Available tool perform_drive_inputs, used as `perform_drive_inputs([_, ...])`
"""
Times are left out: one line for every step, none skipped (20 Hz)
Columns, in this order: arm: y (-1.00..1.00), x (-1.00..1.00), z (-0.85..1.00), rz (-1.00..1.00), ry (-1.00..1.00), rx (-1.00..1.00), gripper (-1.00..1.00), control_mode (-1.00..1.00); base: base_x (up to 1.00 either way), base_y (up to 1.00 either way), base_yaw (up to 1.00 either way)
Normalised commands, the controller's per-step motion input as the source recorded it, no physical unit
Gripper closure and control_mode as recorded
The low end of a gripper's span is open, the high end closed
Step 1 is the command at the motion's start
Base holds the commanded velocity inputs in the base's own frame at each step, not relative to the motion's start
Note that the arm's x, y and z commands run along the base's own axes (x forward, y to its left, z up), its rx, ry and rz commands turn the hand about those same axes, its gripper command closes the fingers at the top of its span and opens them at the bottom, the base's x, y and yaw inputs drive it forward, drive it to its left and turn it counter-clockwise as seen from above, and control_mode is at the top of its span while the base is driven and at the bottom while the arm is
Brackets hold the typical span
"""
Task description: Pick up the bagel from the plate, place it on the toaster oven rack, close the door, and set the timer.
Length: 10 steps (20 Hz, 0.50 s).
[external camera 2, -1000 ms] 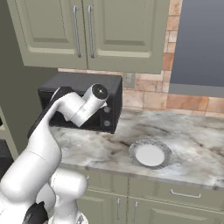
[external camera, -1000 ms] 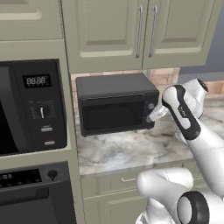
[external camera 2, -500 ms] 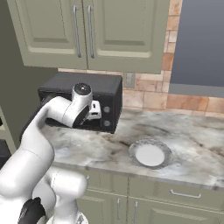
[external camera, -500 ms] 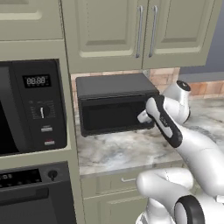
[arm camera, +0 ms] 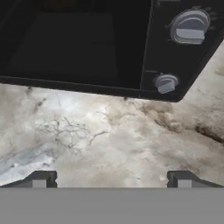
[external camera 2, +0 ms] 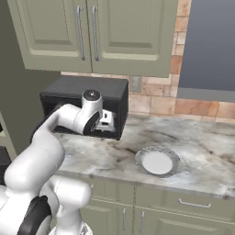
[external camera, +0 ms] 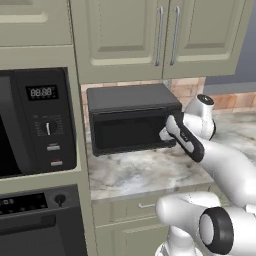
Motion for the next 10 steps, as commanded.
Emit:
perform_drive_inputs([-0.46, 0.22, -0.31, -0.03, 0.05, 0.02, -1.00, -1.00, 0.00, 0.00, 0.00])
perform_drive_inputs([-0.49, 0.19, -0.31, -0.02, 0.04, 0.05, -1.00, -1.00, 0.00, 0.00, 0.00])
perform_drive_inputs([-0.45, 0.17, -0.30, -0.01, 0.02, 0.07, -1.00, -1.00, 0.00, 0.00, 0.00])
perform_drive_inputs([-0.43, 0.17, -0.31, 0.00, 0.04, 0.10, -1.00, -1.00, 0.00, 0.00, 0.00])
perform_drive_inputs([-0.37, 0.17, -0.29, 0.00, 0.04, 0.12, -1.00, -1.00, 0.00, 0.00, 0.00])
perform_drive_inputs([-0.27, 0.24, -0.29, 0.00, 0.05, 0.13, -1.00, -1.00, 0.00, 0.00, 0.00])
perform_drive_inputs([-0.24, 0.31, -0.29, 0.00, 0.07, 0.13, -1.00, -1.00, 0.00, 0.00, 0.00])
perform_drive_inputs([-0.17, 0.32, -0.24, 0.00, 0.07, 0.13, -1.00, -1.00, 0.00, 0.00, 0.00])
perform_drive_inputs([-0.11, 0.34, -0.22, 0.00, 0.08, 0.13, -1.00, -1.00, 0.00, 0.00, 0.00])
perform_drive_inputs([-0.07, 0.37, -0.22, 0.00, 0.09, 0.13, -1.00, -1.00, 0.00, 0.00, 0.00])
